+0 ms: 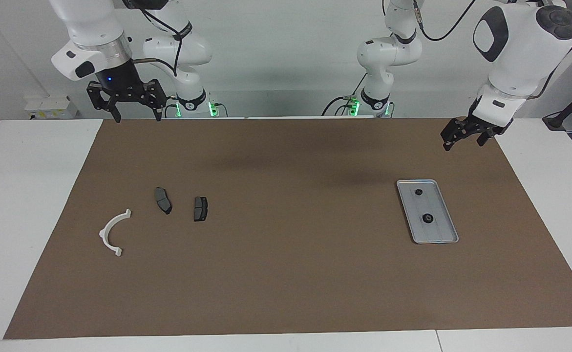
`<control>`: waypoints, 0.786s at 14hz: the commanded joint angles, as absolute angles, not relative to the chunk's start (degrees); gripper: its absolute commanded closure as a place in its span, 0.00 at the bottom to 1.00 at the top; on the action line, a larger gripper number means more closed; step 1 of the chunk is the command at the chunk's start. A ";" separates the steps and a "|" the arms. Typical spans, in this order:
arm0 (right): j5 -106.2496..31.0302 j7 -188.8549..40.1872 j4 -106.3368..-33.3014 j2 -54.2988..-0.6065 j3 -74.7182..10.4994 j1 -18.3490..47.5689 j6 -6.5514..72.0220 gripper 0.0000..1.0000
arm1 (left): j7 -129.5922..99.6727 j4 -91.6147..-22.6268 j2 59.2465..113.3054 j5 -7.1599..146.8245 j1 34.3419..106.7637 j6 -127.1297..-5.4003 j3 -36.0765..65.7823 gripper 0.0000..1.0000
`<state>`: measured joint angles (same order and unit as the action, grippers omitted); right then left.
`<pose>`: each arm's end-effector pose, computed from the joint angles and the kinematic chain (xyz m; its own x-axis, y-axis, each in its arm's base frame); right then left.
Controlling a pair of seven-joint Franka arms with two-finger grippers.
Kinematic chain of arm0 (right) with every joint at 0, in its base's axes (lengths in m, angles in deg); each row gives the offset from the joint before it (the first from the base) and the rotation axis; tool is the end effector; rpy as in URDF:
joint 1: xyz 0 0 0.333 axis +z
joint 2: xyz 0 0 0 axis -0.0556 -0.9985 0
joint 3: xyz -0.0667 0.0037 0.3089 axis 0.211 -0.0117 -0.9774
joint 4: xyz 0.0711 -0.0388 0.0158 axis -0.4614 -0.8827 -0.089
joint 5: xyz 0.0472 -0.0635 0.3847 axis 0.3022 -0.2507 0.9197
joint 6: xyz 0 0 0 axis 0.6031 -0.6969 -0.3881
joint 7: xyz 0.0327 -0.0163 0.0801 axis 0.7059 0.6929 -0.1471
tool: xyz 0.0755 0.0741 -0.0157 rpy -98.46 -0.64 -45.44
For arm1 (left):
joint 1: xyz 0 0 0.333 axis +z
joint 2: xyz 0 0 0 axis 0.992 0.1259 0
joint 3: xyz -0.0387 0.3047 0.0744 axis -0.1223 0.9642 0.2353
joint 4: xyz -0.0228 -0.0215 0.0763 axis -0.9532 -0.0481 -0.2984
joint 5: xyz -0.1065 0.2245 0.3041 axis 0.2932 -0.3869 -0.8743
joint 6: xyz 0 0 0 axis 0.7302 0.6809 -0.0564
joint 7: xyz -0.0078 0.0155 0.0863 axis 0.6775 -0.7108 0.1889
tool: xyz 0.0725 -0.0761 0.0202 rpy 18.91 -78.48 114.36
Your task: Pick bearing gear from pile to tray
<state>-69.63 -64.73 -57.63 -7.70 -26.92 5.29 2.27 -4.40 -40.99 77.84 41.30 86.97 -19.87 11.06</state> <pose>0.5231 0.0356 0.6514 0.9990 0.0438 0.0004 0.0438 -0.9987 0.0277 0.5625 -0.0190 0.5882 0.9985 0.0374 -0.0406 0.0350 -0.9977 -0.0582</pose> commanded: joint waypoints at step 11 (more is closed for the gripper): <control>-68.99 -65.90 -57.65 -7.37 -26.67 5.21 2.85 0.00 | -4.61 -36.96 76.13 44.70 85.58 -11.47 11.29 0.00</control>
<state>-69.61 -64.73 -57.63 -7.70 -26.92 5.29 2.27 -4.40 -37.25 76.57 44.08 86.16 -12.25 10.92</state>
